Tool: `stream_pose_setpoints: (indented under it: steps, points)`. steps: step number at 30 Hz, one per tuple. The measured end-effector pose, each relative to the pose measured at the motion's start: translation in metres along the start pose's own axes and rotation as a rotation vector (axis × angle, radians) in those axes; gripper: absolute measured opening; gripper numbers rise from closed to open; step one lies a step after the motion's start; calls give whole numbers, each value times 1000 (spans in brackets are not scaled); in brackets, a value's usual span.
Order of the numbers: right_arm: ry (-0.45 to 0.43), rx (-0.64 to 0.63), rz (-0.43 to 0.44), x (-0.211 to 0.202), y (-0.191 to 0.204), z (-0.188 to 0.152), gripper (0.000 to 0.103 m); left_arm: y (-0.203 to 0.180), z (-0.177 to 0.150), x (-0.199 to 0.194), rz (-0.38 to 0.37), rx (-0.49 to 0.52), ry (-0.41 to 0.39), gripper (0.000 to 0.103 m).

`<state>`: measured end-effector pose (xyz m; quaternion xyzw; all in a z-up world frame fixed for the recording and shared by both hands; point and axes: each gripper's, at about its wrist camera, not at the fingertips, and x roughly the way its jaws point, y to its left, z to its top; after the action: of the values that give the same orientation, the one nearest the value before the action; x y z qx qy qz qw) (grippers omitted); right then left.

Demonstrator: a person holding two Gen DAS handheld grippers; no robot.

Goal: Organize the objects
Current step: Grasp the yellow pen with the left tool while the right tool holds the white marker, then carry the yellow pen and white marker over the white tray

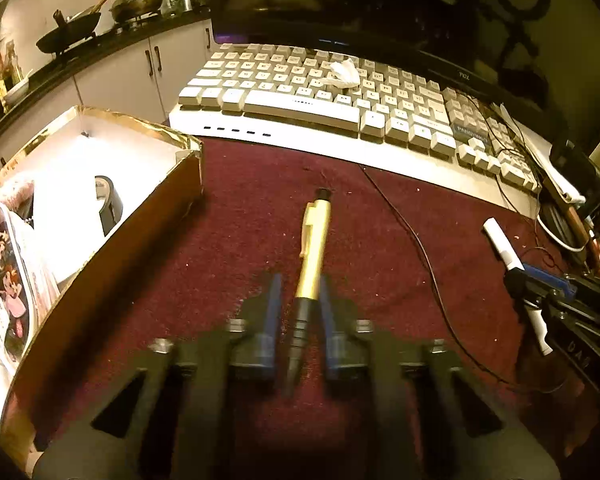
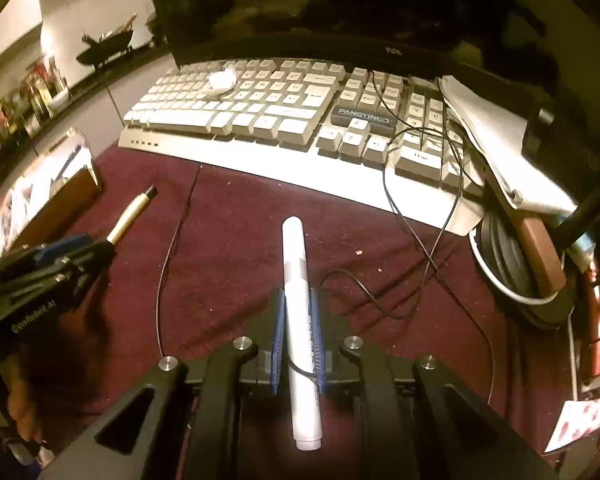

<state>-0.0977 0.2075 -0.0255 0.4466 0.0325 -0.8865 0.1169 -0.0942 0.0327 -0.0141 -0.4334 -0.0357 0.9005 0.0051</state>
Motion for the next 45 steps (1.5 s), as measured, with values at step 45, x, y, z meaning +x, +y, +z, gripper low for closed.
stream_pose_setpoints:
  steps: [45]
  points:
    - [-232, 171, 340, -54, 11, 5, 11, 15, -29, -24, -108, -142, 40, 8]
